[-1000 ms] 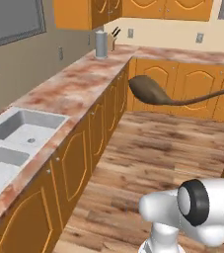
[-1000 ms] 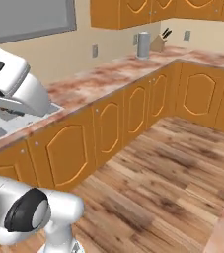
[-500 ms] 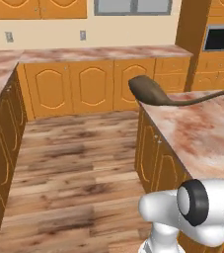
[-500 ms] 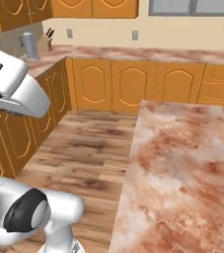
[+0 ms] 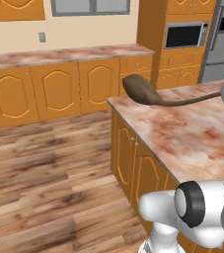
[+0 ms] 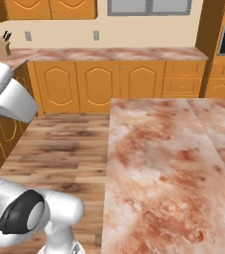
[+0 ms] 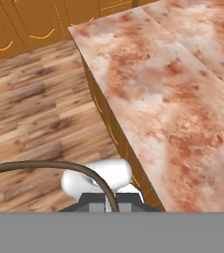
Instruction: Open the cabinet and move the ladle to the pot. Then close the cabinet.
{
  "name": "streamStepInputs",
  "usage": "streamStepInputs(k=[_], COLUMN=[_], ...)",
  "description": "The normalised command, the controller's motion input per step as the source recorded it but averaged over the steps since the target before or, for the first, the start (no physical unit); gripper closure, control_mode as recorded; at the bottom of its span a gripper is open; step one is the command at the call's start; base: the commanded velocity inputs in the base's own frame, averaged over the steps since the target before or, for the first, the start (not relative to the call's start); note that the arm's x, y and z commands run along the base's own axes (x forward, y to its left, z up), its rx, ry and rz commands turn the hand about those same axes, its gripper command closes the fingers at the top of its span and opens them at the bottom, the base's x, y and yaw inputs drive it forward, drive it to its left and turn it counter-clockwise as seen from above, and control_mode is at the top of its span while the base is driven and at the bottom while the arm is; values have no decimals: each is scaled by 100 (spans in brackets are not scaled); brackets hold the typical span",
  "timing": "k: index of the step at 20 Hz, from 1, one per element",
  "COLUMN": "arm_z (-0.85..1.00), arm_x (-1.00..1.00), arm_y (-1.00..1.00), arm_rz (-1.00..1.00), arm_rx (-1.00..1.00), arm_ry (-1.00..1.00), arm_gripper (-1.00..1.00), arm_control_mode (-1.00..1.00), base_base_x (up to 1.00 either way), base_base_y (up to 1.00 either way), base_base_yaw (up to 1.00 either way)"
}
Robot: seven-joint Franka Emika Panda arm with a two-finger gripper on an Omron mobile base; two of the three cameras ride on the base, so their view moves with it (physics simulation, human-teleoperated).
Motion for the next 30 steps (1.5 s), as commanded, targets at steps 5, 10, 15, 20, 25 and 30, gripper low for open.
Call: streamStepInputs(k=[5,10,15,20,25,30], arm_z=[0,0,0,0,0,0], arm_x=[0,0,0,0,0,0], arm_y=[0,0,0,0,0,0], arm_rz=[0,0,0,0,0,0], arm_rx=[0,0,0,0,0,0], arm_ry=[0,0,0,0,0,0], arm_gripper=[100,100,100,100,100,100], arm_control_mode=[100,100,100,100,100,100], base_base_x=[-1,-72,-97,-73,-42,-26], base_base_y=[-62,-4,19,18,0,0], base_base_yaw=[-78,-28,-35,-69,-89,-89])
